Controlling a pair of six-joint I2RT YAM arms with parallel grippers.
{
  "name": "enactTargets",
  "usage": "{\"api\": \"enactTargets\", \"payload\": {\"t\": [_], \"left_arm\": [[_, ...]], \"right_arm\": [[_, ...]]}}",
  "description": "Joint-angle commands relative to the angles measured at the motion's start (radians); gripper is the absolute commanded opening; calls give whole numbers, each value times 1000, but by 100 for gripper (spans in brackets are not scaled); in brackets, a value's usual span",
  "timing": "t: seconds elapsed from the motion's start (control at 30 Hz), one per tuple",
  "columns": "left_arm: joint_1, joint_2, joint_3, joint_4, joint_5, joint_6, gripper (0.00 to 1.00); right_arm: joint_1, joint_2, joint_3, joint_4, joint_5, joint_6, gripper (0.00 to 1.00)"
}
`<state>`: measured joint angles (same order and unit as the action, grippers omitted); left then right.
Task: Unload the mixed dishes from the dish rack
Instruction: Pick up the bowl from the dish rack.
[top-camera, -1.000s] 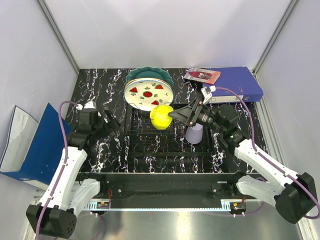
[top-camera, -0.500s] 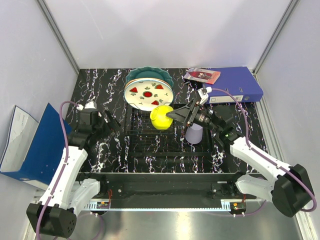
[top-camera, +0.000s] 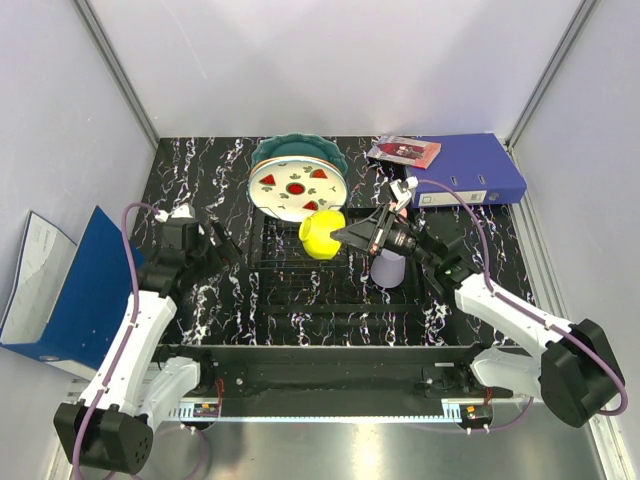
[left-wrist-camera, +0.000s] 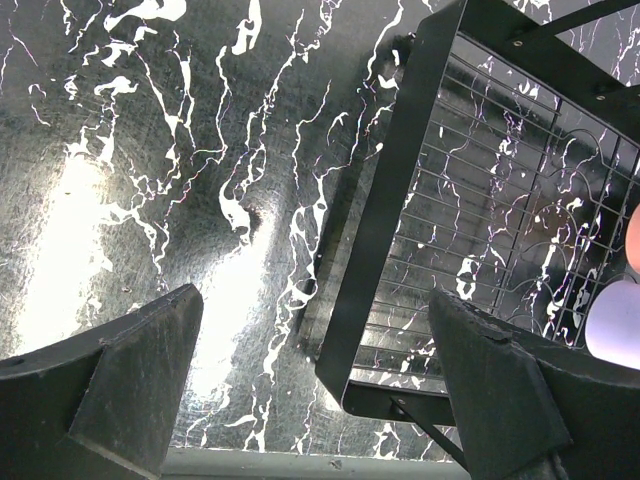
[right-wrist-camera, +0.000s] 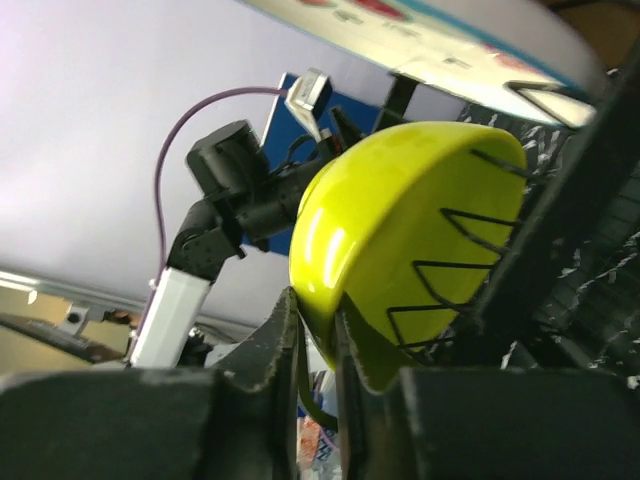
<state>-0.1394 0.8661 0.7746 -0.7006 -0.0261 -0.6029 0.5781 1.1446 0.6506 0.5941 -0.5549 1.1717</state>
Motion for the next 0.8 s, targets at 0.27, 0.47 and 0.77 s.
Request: {"api": "enactTargets", "payload": {"t": [0.27,0.47,0.77], "left_arm": [[-3,-32,11,44,-11,-3,99],[-3,-107,81,10,-95,6,99],[-3,-164,212,-83,-208,28,99]], "right_arm": [[9,-45,75,-49,-54,-110,0],[9,-48,377,-420,-25,-378,0],[26,99,763,-877,2,-662,0]]}}
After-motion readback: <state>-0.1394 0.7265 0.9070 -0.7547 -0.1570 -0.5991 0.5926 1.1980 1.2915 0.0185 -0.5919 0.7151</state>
